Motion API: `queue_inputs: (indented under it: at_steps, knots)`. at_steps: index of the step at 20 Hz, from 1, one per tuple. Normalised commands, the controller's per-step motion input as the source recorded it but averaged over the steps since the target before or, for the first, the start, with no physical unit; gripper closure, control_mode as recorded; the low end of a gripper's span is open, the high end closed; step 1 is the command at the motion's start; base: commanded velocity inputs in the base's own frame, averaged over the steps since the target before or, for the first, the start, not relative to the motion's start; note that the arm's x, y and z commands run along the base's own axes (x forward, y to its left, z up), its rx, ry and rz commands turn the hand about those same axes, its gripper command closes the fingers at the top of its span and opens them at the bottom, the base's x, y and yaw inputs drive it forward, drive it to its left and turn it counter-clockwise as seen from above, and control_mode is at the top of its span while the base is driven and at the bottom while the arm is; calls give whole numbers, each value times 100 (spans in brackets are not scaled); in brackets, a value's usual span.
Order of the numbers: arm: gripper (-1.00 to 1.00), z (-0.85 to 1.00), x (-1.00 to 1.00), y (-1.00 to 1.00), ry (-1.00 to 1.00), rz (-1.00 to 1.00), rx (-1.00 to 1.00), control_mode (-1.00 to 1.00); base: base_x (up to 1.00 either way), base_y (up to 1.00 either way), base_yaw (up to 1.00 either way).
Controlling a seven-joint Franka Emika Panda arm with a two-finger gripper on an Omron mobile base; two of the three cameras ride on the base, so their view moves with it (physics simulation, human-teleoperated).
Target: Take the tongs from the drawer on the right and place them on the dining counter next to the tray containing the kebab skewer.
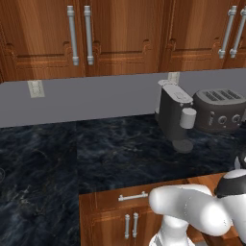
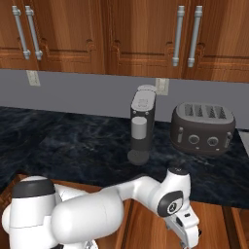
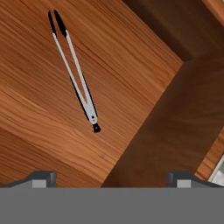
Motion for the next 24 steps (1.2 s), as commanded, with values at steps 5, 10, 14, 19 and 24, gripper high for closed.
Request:
queue_inputs:
  at_steps: [5, 10, 14, 19, 24]
  knots:
    - [-100, -8, 0, 0, 0, 4, 0, -100, 0, 0, 0]
    - [-100, -8, 0, 0, 0, 7, 0, -100, 0, 0, 0]
    - [-100, -4, 1, 0, 0, 7, 0, -100, 0, 0, 0]
    - [-100, -2, 6, 0, 0, 5, 0, -100, 0, 0, 0]
    - [-100, -13, 15, 0, 0, 3, 0, -100, 0, 0, 0]
